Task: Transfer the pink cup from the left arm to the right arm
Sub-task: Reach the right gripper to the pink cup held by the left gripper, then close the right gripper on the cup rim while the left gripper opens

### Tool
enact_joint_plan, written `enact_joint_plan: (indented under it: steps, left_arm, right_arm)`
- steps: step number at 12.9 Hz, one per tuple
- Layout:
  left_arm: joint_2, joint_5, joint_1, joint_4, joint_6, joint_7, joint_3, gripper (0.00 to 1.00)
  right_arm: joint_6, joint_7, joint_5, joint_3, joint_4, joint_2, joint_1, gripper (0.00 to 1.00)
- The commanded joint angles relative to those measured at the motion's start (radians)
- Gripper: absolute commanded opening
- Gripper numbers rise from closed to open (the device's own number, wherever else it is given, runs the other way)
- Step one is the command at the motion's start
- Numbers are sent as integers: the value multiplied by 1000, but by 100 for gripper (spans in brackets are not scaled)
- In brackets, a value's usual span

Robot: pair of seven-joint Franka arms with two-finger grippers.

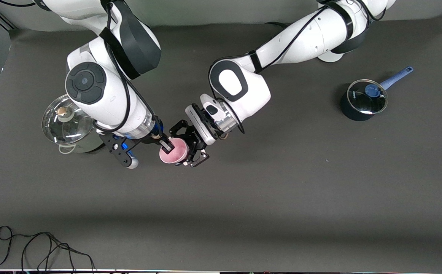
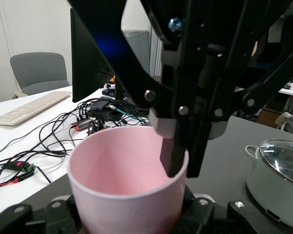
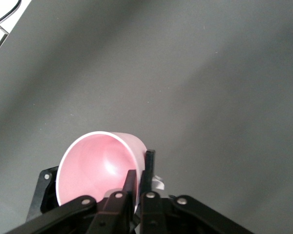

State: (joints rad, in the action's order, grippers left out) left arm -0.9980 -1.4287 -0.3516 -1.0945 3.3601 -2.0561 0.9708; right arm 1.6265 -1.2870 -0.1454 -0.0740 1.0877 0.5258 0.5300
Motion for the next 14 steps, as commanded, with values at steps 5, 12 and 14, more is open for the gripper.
enact_joint_plan:
  steps: [5,12,14]
  left_arm:
    - [13,111,-35,16,18,20,-47,100]
    - [15,152,5,1,-10,60,-60,100]
    - [22,194,57,-34,-88,57,-63,100]
  right_arm:
    - [-10,-14,26,-9,-28,10,8,0]
    - [4,44,150,-13,-49,16,-4,0]
    - [18,113,196,-15,-46,17,-53,0]
